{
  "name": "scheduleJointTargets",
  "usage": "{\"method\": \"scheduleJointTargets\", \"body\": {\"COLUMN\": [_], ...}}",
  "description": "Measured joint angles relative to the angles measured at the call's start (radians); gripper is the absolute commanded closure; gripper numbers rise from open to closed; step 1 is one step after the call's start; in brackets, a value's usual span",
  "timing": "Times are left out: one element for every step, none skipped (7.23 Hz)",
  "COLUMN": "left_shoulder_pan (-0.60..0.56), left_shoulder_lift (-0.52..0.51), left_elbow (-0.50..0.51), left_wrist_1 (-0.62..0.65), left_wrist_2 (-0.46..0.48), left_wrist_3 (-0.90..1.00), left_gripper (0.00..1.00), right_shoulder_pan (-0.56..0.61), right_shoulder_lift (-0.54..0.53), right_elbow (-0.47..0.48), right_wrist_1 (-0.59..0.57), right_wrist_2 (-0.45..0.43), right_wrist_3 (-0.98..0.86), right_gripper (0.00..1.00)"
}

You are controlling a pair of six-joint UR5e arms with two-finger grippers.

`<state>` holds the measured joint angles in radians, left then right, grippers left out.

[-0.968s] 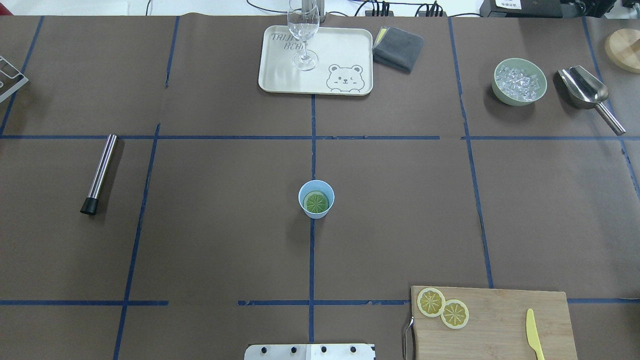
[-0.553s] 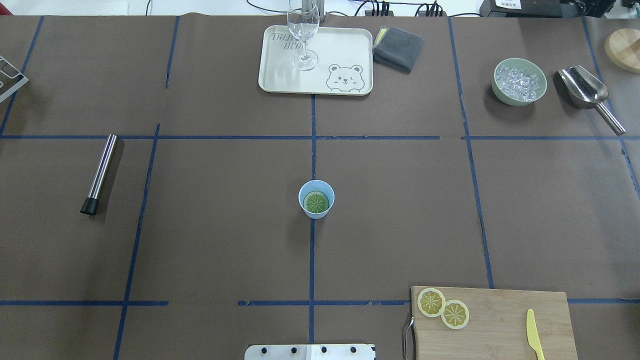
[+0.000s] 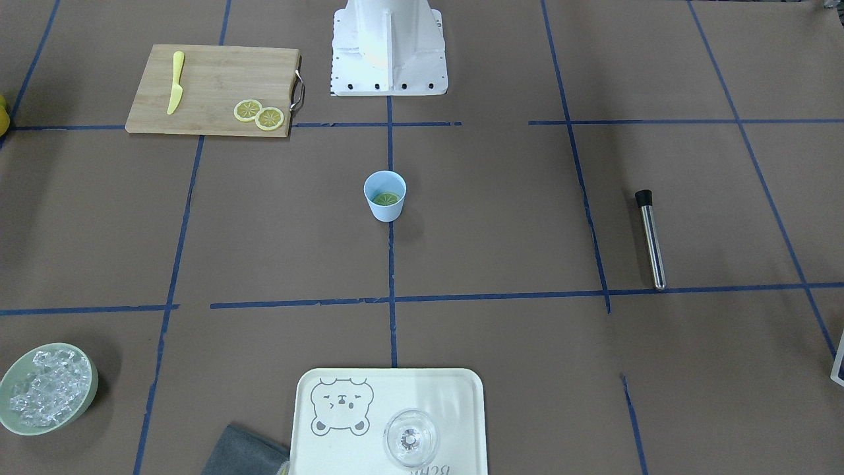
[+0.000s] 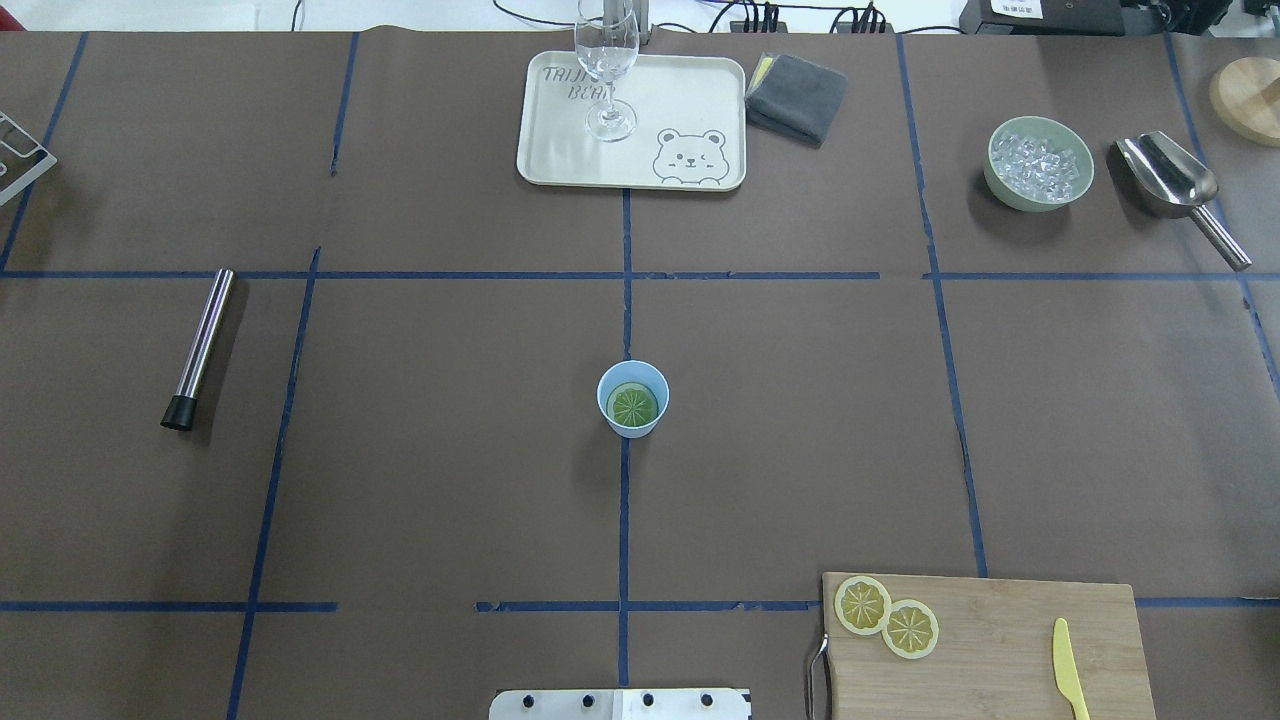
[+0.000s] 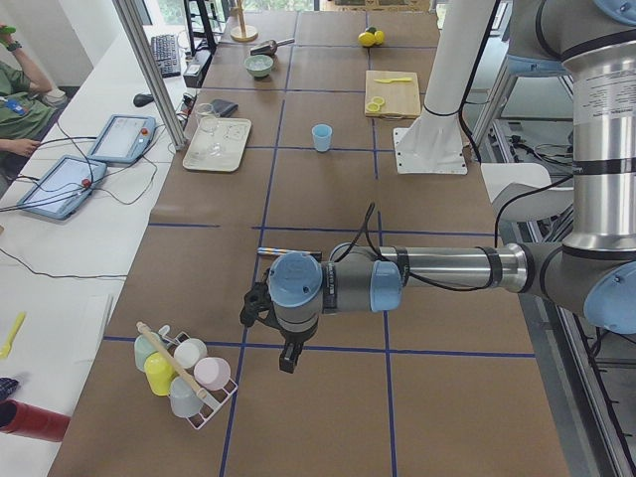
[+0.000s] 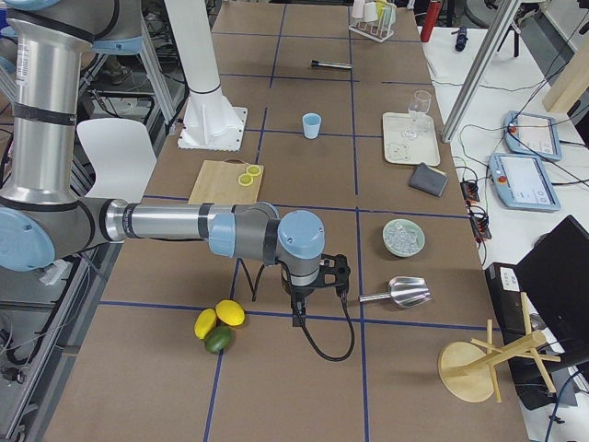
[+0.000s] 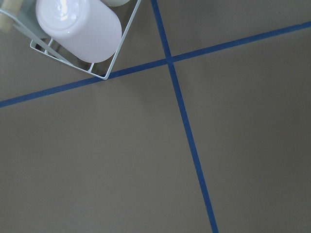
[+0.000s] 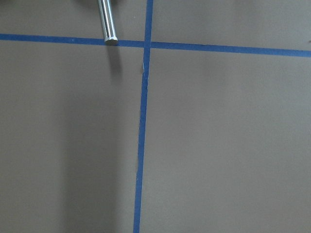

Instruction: Squeeze lemon into cup

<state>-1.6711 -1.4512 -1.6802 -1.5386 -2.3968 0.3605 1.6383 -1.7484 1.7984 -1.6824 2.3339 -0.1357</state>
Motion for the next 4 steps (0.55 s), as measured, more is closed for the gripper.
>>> {"method": "scheduleJointTargets", "body": {"left_shoulder_pan": [0.002,0.003,0.003,0.003], "left_shoulder_lift": [-0.022,-0.033,-0.041,-0.045], "left_elbow": [0.022,0.032,0.034,0.034], "left_wrist_1": [-0.004,-0.009,-0.012,-0.014], "left_wrist_2": [0.002,0.004,0.011,0.022], "left_wrist_3": [-0.015,-0.047,-0.082,-0.096], "left_gripper": [0.0,0.0,0.0,0.0], "right_shoulder_pan": [0.0,0.0,0.0,0.0], "right_shoulder_lift": [0.002,0.002,0.0,-0.004], "right_elbow": [-0.001,-0.001,0.0,0.0], "right_wrist_1": [-0.002,-0.004,-0.005,-0.005], "right_wrist_2": [-0.001,0.0,0.002,0.003], "right_wrist_3": [0.0,0.001,0.0,-0.001], "right_gripper": [0.0,0.0,0.0,0.0]}}
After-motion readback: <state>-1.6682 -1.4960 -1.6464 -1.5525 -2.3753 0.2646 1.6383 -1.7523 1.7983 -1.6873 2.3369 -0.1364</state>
